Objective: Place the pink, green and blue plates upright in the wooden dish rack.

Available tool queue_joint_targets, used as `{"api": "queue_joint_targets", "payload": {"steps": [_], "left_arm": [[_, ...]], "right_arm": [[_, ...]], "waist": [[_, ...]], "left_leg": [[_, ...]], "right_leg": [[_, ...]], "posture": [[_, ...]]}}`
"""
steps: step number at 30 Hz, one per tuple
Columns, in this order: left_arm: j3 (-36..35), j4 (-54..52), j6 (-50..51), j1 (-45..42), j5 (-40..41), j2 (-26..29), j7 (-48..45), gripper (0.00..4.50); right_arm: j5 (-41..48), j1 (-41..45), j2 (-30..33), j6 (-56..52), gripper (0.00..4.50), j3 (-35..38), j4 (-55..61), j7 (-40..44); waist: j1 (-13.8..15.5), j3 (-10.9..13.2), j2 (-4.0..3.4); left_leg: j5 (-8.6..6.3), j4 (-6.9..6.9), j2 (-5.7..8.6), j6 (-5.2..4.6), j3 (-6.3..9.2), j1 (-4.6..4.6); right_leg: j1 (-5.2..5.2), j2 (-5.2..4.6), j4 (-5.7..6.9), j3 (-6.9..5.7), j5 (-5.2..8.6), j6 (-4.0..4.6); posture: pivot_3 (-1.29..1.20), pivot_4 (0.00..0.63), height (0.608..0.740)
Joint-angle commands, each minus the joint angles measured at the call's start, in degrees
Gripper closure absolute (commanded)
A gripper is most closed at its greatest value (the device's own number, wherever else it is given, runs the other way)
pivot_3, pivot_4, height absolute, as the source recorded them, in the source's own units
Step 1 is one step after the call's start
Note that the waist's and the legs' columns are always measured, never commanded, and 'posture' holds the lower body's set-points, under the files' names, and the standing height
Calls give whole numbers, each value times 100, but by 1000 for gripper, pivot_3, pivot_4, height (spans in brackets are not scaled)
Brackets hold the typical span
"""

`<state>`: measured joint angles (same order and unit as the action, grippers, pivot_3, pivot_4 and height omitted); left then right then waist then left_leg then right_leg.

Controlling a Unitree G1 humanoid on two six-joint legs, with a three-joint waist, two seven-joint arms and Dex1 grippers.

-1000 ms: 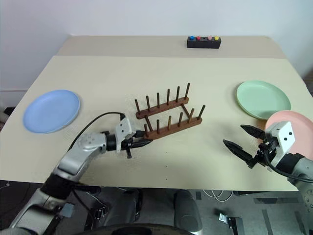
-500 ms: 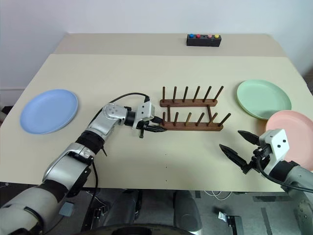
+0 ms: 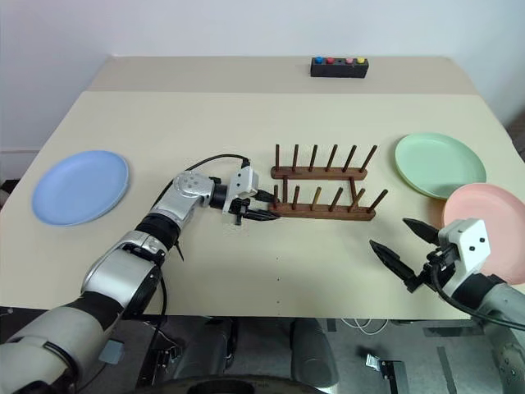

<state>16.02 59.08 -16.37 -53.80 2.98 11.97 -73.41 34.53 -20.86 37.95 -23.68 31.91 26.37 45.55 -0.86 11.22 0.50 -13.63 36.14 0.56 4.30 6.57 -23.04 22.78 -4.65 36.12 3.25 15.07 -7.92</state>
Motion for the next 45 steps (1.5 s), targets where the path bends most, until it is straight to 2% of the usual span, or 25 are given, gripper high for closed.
{"api": "queue_joint_targets", "payload": {"steps": [1, 2, 9, 10, 12, 13, 16, 19, 24, 26, 29, 33, 36, 45], "left_arm": [[-275, -255, 19, 23, 81, 132, 43, 308], [-383, -415, 74, 116, 150, 212, 75, 36], [-728, -2169, 889, 1180, 440, 795, 187, 36], [-780, -2636, 1071, 1493, 502, 929, 213, 265], [-810, -3709, 1566, 2189, 683, 1170, 239, 897], [-769, -4202, 1755, 2493, 770, 1247, 234, 1351], [-611, -5200, 2375, 3017, 919, 1307, 370, 2935], [-373, -5734, 2668, 3260, 775, 1259, 619, 4494], [6, -5981, 2980, 3283, 458, 1102, 1158, 4494], [112, -6036, 3281, 3236, 444, 759, 1560, 4494], [315, -5996, 3250, 3201, 204, 566, 1877, 4494], [295, -5839, 3434, 3097, 196, 416, 2173, 4494], [320, -5570, 3283, 2920, 63, 267, 2471, 4494], [78, -4812, 2977, 2586, -132, -112, 3388, 4494]], "right_arm": [[-12, 123, 101, 67, 0, -43, -37, 67], [-29, 180, 116, 62, 0, -98, -77, 86], [-70, 184, 163, 22, 0, -186, -118, 133], [-107, 155, 193, -22, 264, -192, -155, 121], [-311, 90, 277, -10, 890, -270, -258, 109], [-358, 57, 304, -5, 1336, -306, -274, 140], [-417, 4, 367, -20, 2925, -418, -277, 218], [-527, 3, 467, -118, 4489, -589, -306, 261], [-902, 134, 579, -109, 4489, -882, -431, 119], [-1225, 441, 582, -61, 4489, -1106, -616, -143], [-1618, 723, 551, 70, 4489, -1403, -805, -357], [-1809, 928, 476, 165, 4489, -1625, -977, -446], [-2163, 1432, 366, 376, 4489, -1985, -1452, -668], [-2669, 2338, 88, 914, 4489, -2433, -2360, -941]], "waist": [[6, 0, 0], [7, 0, 0], [0, -2, -4], [-6, -2, -4], [-19, -3, -6], [-18, -4, -7], [40, -4, -9], [97, -4, -7], [96, -5, -7], [84, -4, -6], [45, -4, -5], [20, -5, -6], [-16, -5, -2], [-13, -8, 0]], "left_leg": [[0, 0, 0, 0, 0, 0], [0, 0, 0, 0, 0, -1], [0, -2, -1, 0, 2, 3], [0, 0, -1, 0, 2, 4], [0, -4, -2, 0, 2, 6], [0, -5, -3, 0, 3, 8], [0, -5, -4, 0, 2, 13], [2, 12, -3, 3, 4, 24], [2, 6, -4, 3, -3, 53], [2, 4, -4, 3, -3, 51], [2, 6, -4, 3, -4, 50], [2, -2, -4, 2, -2, 52], [2, 2, -4, 3, -4, 55], [3, 6, -4, 3, -5, 58]], "right_leg": [[0, 0, 0, 0, 0, 0], [0, 0, 0, 0, 0, -1], [0, 0, 5, 0, -1, -1], [-2, -1, 6, 0, -1, -1], [-3, -2, 5, 1, -1, 0], [-3, -2, 7, 1, 0, 1], [-7, -2, 8, 1, 0, 3], [-29, -2, 5, -3, 7, 30], [-54, -3, -2, -1, 9, 35], [-51, -3, -2, -1, 9, 34], [-50, -4, -2, -1, 7, 31], [-46, -1, 2, -2, -1, 13], [-49, -2, 0, 0, -2, 14], [-52, -2, 2, 0, -6, 12]], "posture": [[0, 150, 734], [0, 150, 734], [0, 150, 734], [0, 150, 734], [0, 150, 734], [0, 150, 734], [0, 150, 734], [0, 150, 734], [0, 150, 734], [0, 150, 734], [0, 150, 734], [0, 150, 734], [0, 150, 734], [0, 150, 734]]}}
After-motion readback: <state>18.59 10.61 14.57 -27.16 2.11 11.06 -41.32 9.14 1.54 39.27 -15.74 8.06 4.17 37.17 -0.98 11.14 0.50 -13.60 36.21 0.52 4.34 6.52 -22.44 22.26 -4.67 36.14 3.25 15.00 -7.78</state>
